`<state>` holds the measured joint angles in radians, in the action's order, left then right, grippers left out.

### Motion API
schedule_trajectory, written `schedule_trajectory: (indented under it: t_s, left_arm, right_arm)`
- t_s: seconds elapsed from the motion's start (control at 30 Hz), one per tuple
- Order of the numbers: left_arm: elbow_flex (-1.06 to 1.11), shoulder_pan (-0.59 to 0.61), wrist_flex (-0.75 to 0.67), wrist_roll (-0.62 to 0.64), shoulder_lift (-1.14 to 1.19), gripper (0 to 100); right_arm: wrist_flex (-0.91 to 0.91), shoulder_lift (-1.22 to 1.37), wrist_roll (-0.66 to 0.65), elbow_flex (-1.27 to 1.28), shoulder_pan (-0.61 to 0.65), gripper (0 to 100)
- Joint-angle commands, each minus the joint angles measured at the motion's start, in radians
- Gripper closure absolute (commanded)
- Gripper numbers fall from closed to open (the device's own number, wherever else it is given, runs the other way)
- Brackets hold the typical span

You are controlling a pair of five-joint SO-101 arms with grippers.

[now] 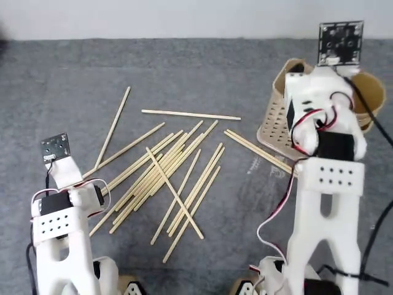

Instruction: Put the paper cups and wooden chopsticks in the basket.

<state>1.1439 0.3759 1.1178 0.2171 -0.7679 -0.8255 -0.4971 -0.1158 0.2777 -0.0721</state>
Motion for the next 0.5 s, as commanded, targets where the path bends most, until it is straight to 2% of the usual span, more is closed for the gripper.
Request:
schedule_trajectory:
  t_s: [0.0, 0.1, 0.2, 0.27, 0.37, 0.47]
  left_arm:
    - [-0.013, 0.002, -0.069, -0.008, -0.032, 96]
    - [-0.013, 0.0, -0.129, -0.02, -0.032, 96]
    - [-0.039, -0.035, -0.123, -0.149, -0.032, 96]
    - [-0.082, -0.063, -0.074, -0.226, -0.032, 96]
    - [-0.199, -0.101, 0.049, -0.238, -0.023, 96]
    - [-0.334, -0.13, 0.16, -0.255, -0.021, 96]
  right_arm:
    - [-0.22, -0.107, 0.011, -0.055, 0.041, 87.7]
    - [-0.407, -0.16, 0.046, -0.055, 0.087, 87.7]
    - [-0.549, -0.206, 0.153, -0.055, 0.119, 87.7]
    - [-0.615, -0.223, 0.198, -0.055, 0.139, 87.7]
    - [-0.685, -0.234, 0.232, -0.026, 0.166, 87.7]
    - [-0.68, -0.239, 0.27, 0.084, 0.205, 87.8]
